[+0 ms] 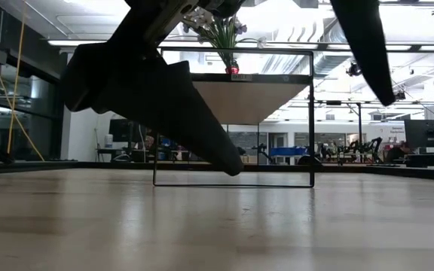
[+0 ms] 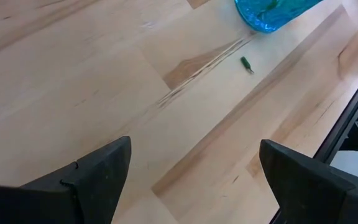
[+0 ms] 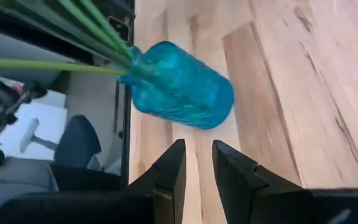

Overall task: Pick and place flowers into a vace then onto a shelf
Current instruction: Put the blue vase with flowers on the shelf

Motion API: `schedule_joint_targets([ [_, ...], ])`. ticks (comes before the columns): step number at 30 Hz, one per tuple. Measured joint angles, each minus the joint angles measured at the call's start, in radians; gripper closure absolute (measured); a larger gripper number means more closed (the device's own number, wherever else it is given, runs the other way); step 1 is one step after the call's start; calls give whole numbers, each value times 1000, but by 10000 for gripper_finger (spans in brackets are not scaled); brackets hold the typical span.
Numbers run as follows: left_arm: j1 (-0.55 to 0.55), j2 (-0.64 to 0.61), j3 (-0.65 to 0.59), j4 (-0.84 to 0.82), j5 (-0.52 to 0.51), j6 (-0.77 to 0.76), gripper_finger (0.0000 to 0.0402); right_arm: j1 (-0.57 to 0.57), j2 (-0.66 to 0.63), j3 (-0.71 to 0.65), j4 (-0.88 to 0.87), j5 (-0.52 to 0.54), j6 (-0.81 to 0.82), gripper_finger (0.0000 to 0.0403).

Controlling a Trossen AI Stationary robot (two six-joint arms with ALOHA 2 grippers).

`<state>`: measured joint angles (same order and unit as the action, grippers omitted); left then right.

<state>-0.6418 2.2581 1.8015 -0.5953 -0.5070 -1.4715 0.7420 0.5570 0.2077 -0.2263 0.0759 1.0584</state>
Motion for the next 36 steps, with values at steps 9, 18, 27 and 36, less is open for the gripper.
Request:
schedule_joint_targets([
  [9,0,0,0,6,9,-21,16,-2,-1,-198,360,-116,122,331],
  [18,0,0,0,6,20,-23,16,-2,-1,-187,472,-86,-17,331],
  [27,0,0,0,6,21,-23,16,-2,0,-187,510,-50,-180,331],
  [36,0,0,0,6,21,-26,16,-2,0,-187,523,-67,-252,264],
])
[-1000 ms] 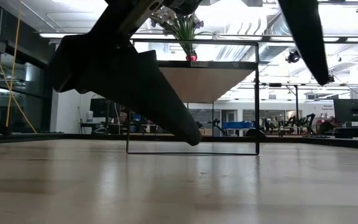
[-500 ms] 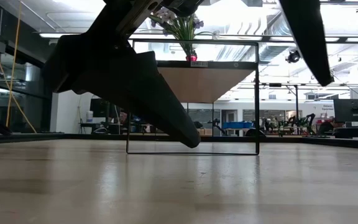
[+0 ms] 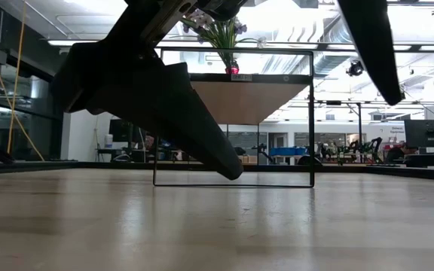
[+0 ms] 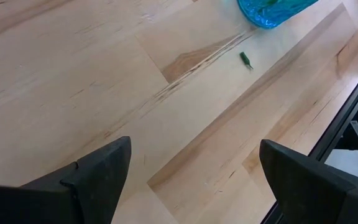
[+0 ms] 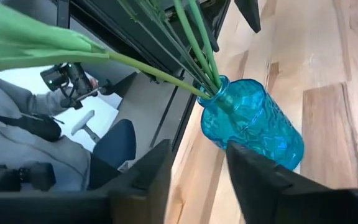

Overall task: Pick and place flowers into a vace then onto a shelf
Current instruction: Put the blue vase with flowers on the shelf

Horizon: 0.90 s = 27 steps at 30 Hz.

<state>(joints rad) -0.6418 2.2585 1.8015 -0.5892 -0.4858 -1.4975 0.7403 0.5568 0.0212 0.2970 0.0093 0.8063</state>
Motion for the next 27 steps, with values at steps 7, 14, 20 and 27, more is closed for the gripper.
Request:
schedule_joint_targets([
  [7,0,0,0,0,0,0,16,0,0,0,8,58,-81,178],
  [14,1,1,0,-5,29,-1,16,0,30,0,52,122,-121,140],
  [20,1,1,0,-5,33,-1,16,0,151,40,109,130,-162,139],
  [27,1,1,0,-6,34,-1,16,0,340,157,29,95,-230,139],
])
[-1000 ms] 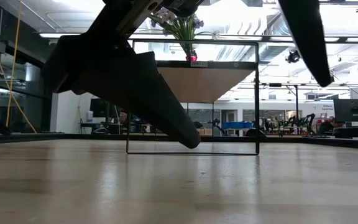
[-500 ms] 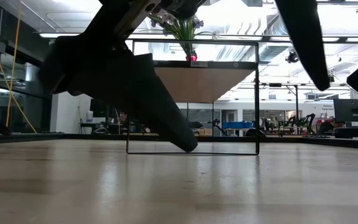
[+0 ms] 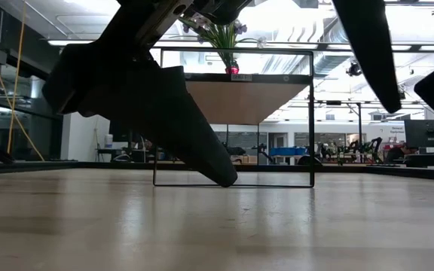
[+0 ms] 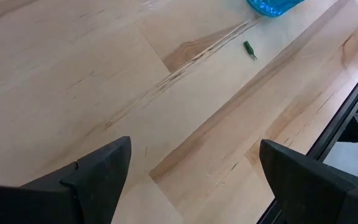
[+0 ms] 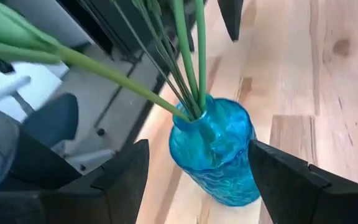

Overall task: Pick and place flowers into a vace then onto a shelf
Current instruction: Put the blue vase with flowers on the shelf

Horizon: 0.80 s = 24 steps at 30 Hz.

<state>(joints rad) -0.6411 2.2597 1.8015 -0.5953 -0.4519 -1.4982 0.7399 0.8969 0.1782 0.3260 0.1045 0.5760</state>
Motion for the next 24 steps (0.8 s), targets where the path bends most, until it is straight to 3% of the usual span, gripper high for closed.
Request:
schedule_joint_targets([
  [10,0,0,0,-2,53,0,16,0,210,52,113,23,-36,139],
  [24,0,0,0,-20,58,10,16,-1,224,57,130,60,-35,139],
])
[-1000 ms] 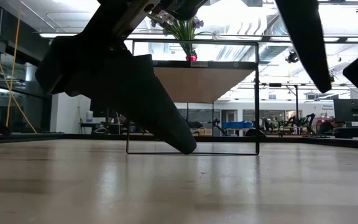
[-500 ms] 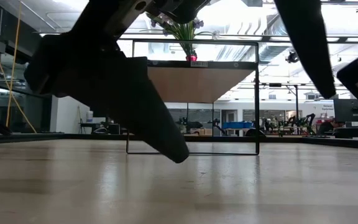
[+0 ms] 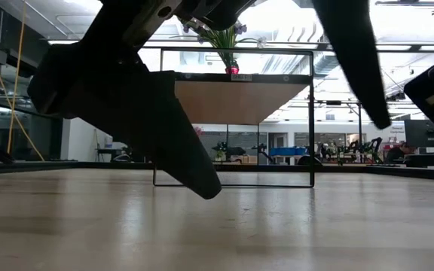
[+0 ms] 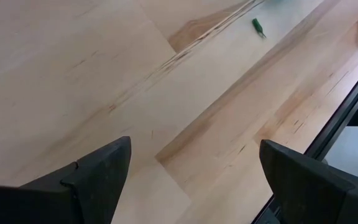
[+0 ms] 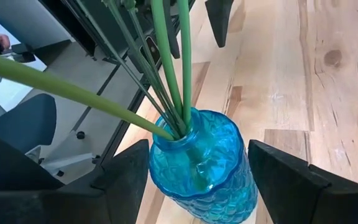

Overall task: Pick and place flowers into a vace then onto a shelf
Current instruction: Put the blue vase with flowers on the shelf

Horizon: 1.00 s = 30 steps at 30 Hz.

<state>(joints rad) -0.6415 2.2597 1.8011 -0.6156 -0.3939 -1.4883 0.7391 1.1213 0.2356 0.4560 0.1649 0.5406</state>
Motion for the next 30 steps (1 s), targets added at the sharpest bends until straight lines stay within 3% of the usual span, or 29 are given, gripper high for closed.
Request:
schedule_joint_targets([
  [14,0,0,0,-17,0,0,16,0,3,-1,15,11,-38,139],
  [30,0,0,0,-17,1,-1,16,0,167,-1,201,0,-78,139],
])
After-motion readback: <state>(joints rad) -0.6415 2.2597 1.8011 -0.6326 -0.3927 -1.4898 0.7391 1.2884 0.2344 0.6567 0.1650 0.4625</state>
